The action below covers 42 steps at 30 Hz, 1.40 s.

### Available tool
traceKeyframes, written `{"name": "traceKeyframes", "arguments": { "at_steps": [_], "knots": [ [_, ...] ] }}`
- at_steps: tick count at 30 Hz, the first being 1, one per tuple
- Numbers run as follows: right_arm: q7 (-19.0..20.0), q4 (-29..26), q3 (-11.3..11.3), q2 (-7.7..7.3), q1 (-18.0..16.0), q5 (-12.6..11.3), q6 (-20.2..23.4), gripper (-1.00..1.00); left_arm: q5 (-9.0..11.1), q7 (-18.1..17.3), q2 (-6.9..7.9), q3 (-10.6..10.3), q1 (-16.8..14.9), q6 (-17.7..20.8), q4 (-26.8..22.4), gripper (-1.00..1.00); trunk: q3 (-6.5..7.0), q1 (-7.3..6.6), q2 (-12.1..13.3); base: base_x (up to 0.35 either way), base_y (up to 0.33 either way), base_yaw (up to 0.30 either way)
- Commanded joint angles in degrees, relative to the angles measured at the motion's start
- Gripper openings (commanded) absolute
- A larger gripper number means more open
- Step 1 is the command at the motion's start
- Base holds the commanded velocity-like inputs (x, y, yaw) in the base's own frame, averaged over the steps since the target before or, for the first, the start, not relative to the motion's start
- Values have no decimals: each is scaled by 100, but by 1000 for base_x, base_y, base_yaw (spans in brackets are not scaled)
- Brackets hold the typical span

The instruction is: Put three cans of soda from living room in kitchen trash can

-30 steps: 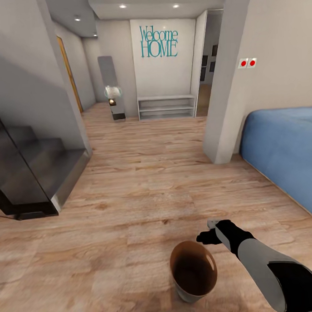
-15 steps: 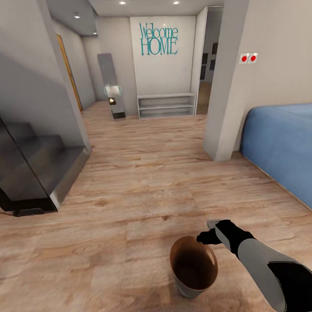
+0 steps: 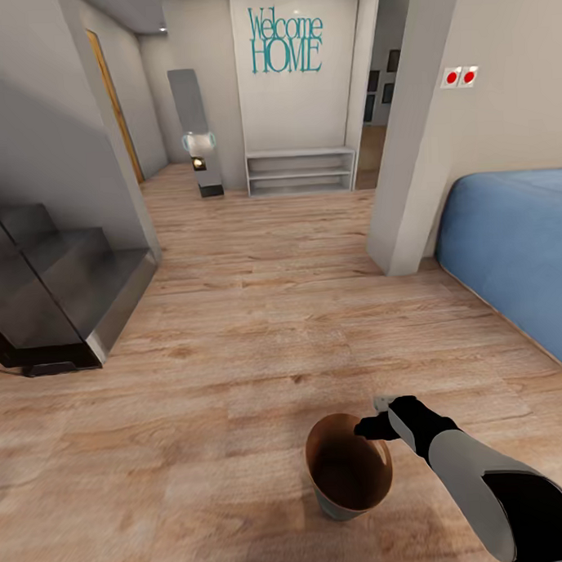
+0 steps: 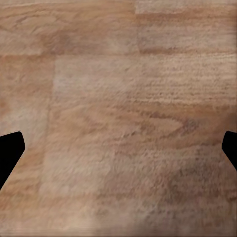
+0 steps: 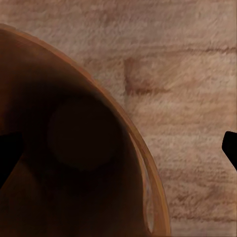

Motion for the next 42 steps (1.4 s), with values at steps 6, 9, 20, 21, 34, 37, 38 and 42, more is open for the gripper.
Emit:
{"name": "traceKeyframes", "arguments": {
  "at_steps": [6, 9, 20, 21, 34, 37, 38, 42],
  "knots": [
    [1, 0, -18, -32, -3, 1, 5, 100, 5, 0, 1, 1, 0, 2, -7, 100, -134, 15, -8, 0, 0, 0],
    [2, 0, -21, -37, -2, -1, 5, 100, -2, 0, 1, 0, 0, 1, -1, 100, -200, 23, -12, 0, 0, 0],
    [5, 0, -17, -33, -1, 1, 6, 100, 5, 0, 1, 0, 0, -27, -40, 100, -244, 28, -15, 0, 0, 0],
    [4, 0, -17, -31, 0, 2, 6, 100, 5, 0, 1, -2, 0, -29, -45, 100, -244, 28, -15, 0, 0, 0],
    [1, 0, -14, -31, -3, 3, 12, 100, 18, 0, 7, 7, 0, -7, -19, 100, -422, 49, -26, 0, 0, 0],
    [1, 0, -14, -33, -2, 3, 13, 100, 21, -2, 5, 12, 0, -4, -19, 100, -488, 56, -30, 0, 0, 0],
    [1, 0, -14, -33, -2, 4, 13, 100, 23, -3, 6, 13, 0, -3, -16, 100, -510, 59, -31, 0, 0, 0],
    [2, 0, -14, -34, 0, 4, 14, 100, 28, -2, 7, 19, 0, -1, -13, 100, -599, 69, -37, 0, 0, 0]
  ]
}}
